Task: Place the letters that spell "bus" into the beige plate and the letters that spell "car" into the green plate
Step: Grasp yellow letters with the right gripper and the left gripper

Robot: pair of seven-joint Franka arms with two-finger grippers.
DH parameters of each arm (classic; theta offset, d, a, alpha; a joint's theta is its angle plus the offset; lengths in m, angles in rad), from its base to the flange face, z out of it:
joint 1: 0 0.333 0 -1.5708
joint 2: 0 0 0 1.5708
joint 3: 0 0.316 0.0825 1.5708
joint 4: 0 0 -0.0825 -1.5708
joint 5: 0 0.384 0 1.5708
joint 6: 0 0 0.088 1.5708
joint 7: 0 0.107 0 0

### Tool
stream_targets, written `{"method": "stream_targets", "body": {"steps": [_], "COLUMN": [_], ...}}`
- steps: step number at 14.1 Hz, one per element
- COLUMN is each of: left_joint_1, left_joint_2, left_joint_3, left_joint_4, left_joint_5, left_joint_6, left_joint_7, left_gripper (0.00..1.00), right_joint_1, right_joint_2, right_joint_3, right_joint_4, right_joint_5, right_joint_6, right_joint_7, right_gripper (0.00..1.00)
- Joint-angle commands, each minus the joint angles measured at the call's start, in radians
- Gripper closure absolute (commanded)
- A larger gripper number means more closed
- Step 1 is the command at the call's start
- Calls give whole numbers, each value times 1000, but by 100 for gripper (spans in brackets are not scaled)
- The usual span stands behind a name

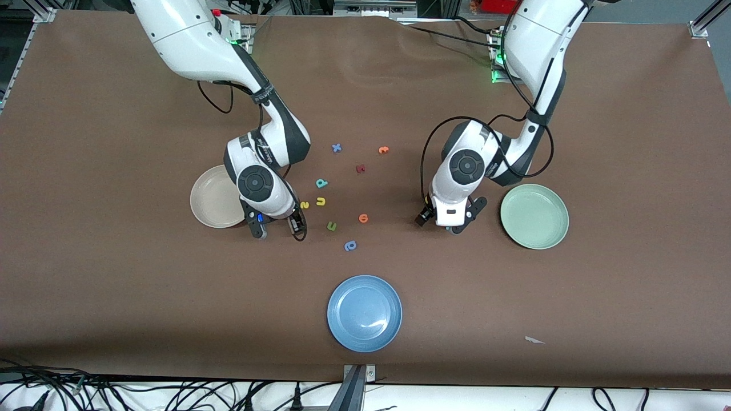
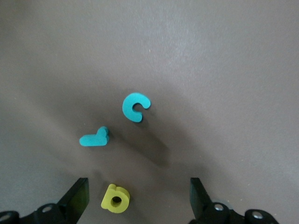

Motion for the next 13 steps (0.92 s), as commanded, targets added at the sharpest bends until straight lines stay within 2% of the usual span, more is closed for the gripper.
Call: {"method": "stream_targets", "body": {"steps": [1,3,6,9,11,12,13], "left_joint_1": [-13,-12,-7,2,2,2,2], "left_joint_2": [2,2,-4,-4,0,2,2], "left_joint_3": [12,12,11,-4,-7,-7,-7], "left_joint_4": [3,1,3,1,3,3,4], "left_joint_5": [-7,-7,-19,-23,-26,-34,-45], "left_joint_6": [-9,-33,-87,-90,-88,-84,-82], "left_joint_7": [70,131,231,248,248,248,248], "left_gripper": [6,6,6,15,27,34,40], "right_joint_1": [26,26,28,29,28,28,28], "right_joint_2": [0,-6,-7,-12,-12,-13,-13], "right_joint_3": [0,0,0,2,14,14,16], "right_joint_4": [-13,-55,-65,-80,-91,-99,-103], "right_joint_5": [32,32,32,32,32,32,34], "right_joint_6": [16,45,50,50,71,76,86], "right_joint_7": [38,38,39,39,39,39,39], "right_gripper": [19,22,30,32,35,39,61]}}
